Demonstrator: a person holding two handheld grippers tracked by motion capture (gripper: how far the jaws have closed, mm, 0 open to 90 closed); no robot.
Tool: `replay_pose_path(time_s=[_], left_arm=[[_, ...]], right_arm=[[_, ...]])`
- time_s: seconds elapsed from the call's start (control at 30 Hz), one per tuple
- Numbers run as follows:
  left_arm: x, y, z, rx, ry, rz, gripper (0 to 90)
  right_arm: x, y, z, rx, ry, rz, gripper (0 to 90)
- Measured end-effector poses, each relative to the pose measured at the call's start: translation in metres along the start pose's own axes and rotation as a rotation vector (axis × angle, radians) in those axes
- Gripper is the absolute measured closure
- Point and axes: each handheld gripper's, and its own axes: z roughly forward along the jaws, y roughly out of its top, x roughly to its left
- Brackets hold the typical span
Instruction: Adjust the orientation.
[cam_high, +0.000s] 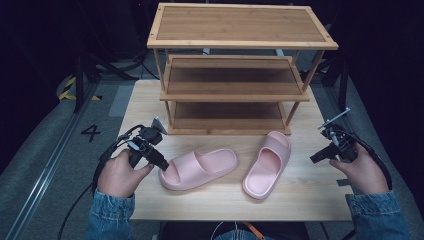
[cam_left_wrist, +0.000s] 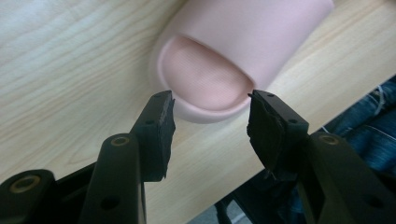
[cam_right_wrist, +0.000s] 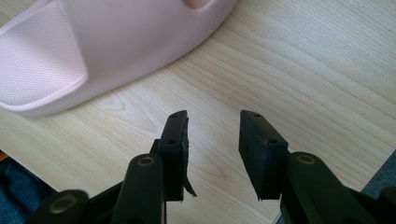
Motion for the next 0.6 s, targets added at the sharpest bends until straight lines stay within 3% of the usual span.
replay_pose_path(time_s=[0.2, 0.27, 0.3, 0.4, 0.43, 0.47, 0.6], left_arm=[[-0.007, 0.001, -0.004, -0.017, 0.016, 0.04, 59.4], [-0.011, 0.001, -0.003, -0.011, 0.027, 0.063, 66.7], [-0.014, 0.001, -0.001, -0.001, 0.036, 0.094, 70.3], [-0.022, 0.003, 0.002, -0.015, 0.059, 0.145, 88.0], [-0.025, 0.005, 0.004, -0.023, 0.063, 0.17, 89.4], [-0.025, 0.005, 0.004, -0.023, 0.063, 0.17, 89.4], [-0.039, 0.009, 0.006, -0.039, 0.026, 0.219, 89.5]], right_arm=[[0.002, 0.0, 0.005, 0.011, 0.003, -0.011, 64.5], [0.003, 0.001, 0.005, 0.008, 0.005, -0.009, 64.7], [0.003, 0.001, 0.005, 0.007, 0.004, -0.011, 64.6], [0.005, 0.001, 0.007, 0.006, 0.004, -0.015, 64.0], [0.006, 0.002, 0.009, 0.008, 0.002, -0.02, 63.8], [0.006, 0.002, 0.009, 0.008, 0.002, -0.02, 63.8], [0.007, 0.003, 0.009, 0.003, -0.001, -0.025, 63.3]])
